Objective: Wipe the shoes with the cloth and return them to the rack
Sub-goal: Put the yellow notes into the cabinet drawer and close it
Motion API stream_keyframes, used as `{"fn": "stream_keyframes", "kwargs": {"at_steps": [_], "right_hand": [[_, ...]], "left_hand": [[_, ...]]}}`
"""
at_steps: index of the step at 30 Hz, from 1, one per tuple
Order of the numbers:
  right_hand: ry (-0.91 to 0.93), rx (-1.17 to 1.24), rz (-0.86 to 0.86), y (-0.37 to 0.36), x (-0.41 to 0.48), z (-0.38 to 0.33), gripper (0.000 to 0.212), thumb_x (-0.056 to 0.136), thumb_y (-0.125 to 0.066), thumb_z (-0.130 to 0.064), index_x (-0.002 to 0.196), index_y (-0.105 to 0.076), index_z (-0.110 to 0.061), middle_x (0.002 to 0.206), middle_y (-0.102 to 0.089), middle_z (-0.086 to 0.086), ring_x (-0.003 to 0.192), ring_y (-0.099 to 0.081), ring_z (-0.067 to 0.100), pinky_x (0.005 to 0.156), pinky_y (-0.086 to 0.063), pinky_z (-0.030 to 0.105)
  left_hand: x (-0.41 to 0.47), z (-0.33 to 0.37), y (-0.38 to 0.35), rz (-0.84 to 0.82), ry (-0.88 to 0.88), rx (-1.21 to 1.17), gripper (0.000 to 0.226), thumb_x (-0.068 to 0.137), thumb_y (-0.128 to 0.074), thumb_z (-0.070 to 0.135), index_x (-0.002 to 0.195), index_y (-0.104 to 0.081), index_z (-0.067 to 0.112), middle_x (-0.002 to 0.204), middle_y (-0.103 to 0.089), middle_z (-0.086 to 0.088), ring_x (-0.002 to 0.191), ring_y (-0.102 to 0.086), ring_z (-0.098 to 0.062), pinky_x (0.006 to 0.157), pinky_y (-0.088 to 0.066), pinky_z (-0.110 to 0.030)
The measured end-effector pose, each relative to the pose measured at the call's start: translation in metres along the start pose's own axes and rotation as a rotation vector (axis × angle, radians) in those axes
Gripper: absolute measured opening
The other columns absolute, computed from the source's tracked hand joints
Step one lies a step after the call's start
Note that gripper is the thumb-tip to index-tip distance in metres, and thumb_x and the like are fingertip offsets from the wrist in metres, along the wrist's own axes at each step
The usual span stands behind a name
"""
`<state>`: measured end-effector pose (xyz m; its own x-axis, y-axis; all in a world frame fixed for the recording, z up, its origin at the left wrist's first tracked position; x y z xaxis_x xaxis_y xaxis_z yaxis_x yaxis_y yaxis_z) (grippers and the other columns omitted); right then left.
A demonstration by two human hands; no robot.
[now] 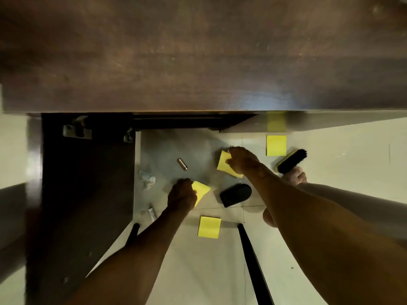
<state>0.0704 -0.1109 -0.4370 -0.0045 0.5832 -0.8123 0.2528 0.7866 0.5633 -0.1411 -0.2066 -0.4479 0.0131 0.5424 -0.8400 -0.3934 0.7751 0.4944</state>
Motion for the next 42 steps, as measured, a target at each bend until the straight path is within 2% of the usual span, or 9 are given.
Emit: {"fn": "stream_keyframes", "kwargs": {"at_steps": [5, 8, 10, 16, 20, 23, 32, 35, 42], "right_hand": [[-0.025, 0.228, -0.022, 0.025, -0.043, -0.021, 0.059, 0.100, -0.061, -0.020, 0.154, -0.038, -0.011, 0.159, -0.039, 0.012, 0.144, -0.040, 0.032, 0.112, -0.036, 0.035], [-0.065, 0.528, 0.052, 0.044, -0.076, -0.029, 0.030, 0.090, -0.076, -0.018, 0.114, -0.059, -0.015, 0.116, -0.063, 0.014, 0.112, -0.064, 0.033, 0.087, -0.053, 0.040], [-0.063, 0.686, 0.096, 0.057, -0.099, -0.034, 0.022, 0.088, -0.078, -0.014, 0.095, -0.057, -0.014, 0.099, -0.064, 0.010, 0.091, -0.065, 0.028, 0.073, -0.055, 0.036], [0.008, 1.024, 0.071, 0.090, -0.181, -0.065, 0.026, 0.096, -0.068, -0.006, 0.122, -0.063, -0.004, 0.106, -0.070, 0.010, 0.095, -0.069, 0.026, 0.069, -0.058, 0.033], [0.089, 1.021, 0.081, 0.107, -0.234, -0.095, 0.030, 0.092, -0.073, -0.006, 0.120, -0.064, -0.001, 0.112, -0.072, 0.015, 0.091, -0.071, 0.026, 0.071, -0.061, 0.036], [0.132, 0.939, 0.202, 0.133, -0.264, -0.108, 0.024, 0.088, -0.079, -0.016, 0.108, -0.068, -0.007, 0.110, -0.073, 0.014, 0.097, -0.072, 0.028, 0.085, -0.061, 0.046], [0.245, 0.659, 0.382, 0.179, -0.343, -0.135, 0.046, 0.087, -0.076, -0.048, 0.113, -0.062, -0.012, 0.110, -0.071, 0.007, 0.092, -0.070, 0.022, 0.074, -0.062, 0.041], [0.276, 0.607, 0.404, 0.179, -0.355, -0.135, 0.049, 0.089, -0.076, -0.042, 0.124, -0.058, -0.013, 0.118, -0.066, 0.001, 0.107, -0.065, 0.021, 0.089, -0.059, 0.042], [0.285, 0.565, 0.282, 0.161, -0.351, -0.127, 0.038, 0.104, -0.057, -0.024, 0.137, -0.042, -0.013, 0.119, -0.053, 0.009, 0.107, -0.061, 0.030, 0.078, -0.063, 0.047]], "left_hand": [[-0.035, -0.001, 0.050, -0.036, 0.080, -0.253, 0.044, 0.101, -0.055, 0.020, 0.144, -0.052, 0.009, 0.150, -0.051, -0.010, 0.136, -0.049, -0.032, 0.103, -0.044, -0.033], [-0.070, -0.006, 0.082, 0.047, 0.179, -0.590, 0.038, 0.103, -0.048, 0.007, 0.140, -0.054, 0.013, 0.142, -0.052, -0.012, 0.123, -0.056, -0.040, 0.068, -0.058, -0.039], [-0.096, -0.011, 0.096, 0.080, 0.246, -0.813, 0.040, 0.102, -0.042, 0.000, 0.135, -0.054, 0.018, 0.136, -0.050, -0.012, 0.116, -0.056, -0.043, 0.072, -0.060, -0.055], [-0.168, -0.009, 0.149, 0.198, 0.223, -0.969, 0.030, 0.098, -0.040, -0.001, 0.110, -0.055, 0.022, 0.122, -0.057, -0.010, 0.102, -0.058, -0.036, 0.069, -0.061, -0.051], [-0.216, 0.024, 0.177, 0.142, 0.049, -1.065, 0.031, 0.103, -0.036, 0.006, 0.094, -0.060, 0.024, 0.107, -0.068, -0.011, 0.094, -0.069, -0.033, 0.078, -0.062, -0.056], [-0.250, 0.043, 0.201, 0.145, -0.052, -1.104, 0.025, 0.109, -0.033, 0.017, 0.105, -0.057, 0.022, 0.099, -0.067, -0.010, 0.088, -0.070, -0.032, 0.079, -0.062, -0.057], [-0.319, 0.070, 0.227, 0.112, -0.292, -1.180, 0.032, 0.112, -0.031, 0.037, 0.127, -0.047, 0.013, 0.110, -0.066, -0.014, 0.088, -0.070, -0.028, 0.058, -0.063, -0.044], [-0.325, 0.077, 0.221, 0.112, -0.381, -1.105, 0.035, 0.112, -0.034, 0.032, 0.138, -0.044, 0.011, 0.129, -0.060, -0.016, 0.103, -0.068, -0.031, 0.061, -0.063, -0.039], [-0.322, 0.068, 0.214, 0.181, -0.369, -0.985, 0.028, 0.111, -0.040, 0.021, 0.137, -0.045, 0.012, 0.128, -0.059, -0.012, 0.104, -0.067, -0.029, 0.066, -0.061, -0.035]]}}
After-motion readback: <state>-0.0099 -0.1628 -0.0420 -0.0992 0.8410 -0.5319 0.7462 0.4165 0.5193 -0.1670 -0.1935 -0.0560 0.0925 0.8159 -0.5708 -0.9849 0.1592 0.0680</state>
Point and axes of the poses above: each hand's wrist, its own x-axis towards the middle knuckle, its own y-axis out of the back of the hand, z = x × y, the point moved 9 cm from there along x, towards the middle knuckle
